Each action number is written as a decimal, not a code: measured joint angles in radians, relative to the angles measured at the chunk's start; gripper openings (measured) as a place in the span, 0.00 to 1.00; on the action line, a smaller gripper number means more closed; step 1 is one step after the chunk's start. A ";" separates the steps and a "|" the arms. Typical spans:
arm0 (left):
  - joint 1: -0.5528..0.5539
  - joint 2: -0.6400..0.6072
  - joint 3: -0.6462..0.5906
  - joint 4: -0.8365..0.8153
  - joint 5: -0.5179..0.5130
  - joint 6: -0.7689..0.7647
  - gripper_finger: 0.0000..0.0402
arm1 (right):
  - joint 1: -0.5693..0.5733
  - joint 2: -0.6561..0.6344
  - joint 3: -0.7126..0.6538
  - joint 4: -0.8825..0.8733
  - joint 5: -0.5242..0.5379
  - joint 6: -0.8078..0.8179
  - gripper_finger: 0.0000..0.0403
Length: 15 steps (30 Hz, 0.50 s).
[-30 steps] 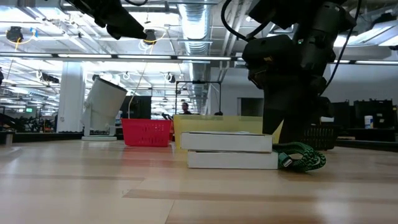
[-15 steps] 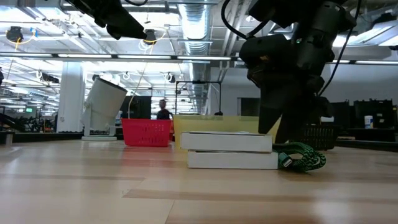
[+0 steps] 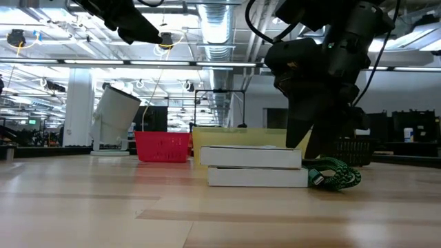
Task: Pick and place items into bin
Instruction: Put the green charger cable into the yellow bin
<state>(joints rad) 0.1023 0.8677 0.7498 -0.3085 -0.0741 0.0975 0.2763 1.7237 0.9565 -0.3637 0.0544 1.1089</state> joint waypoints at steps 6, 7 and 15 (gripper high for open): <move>0.000 0.000 0.000 0.000 0.000 0.000 0.47 | 0.014 0.000 0.000 0.000 0.000 0.013 0.51; 0.000 0.000 0.000 0.000 0.000 0.000 0.47 | 0.016 0.000 0.000 0.000 0.000 0.017 0.51; 0.000 0.000 0.000 0.000 0.000 0.000 0.47 | 0.024 0.000 0.000 -0.001 0.000 0.025 0.51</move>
<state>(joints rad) 0.1020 0.8677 0.7498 -0.3088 -0.0742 0.0975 0.3008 1.7237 0.9565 -0.3650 0.0541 1.1339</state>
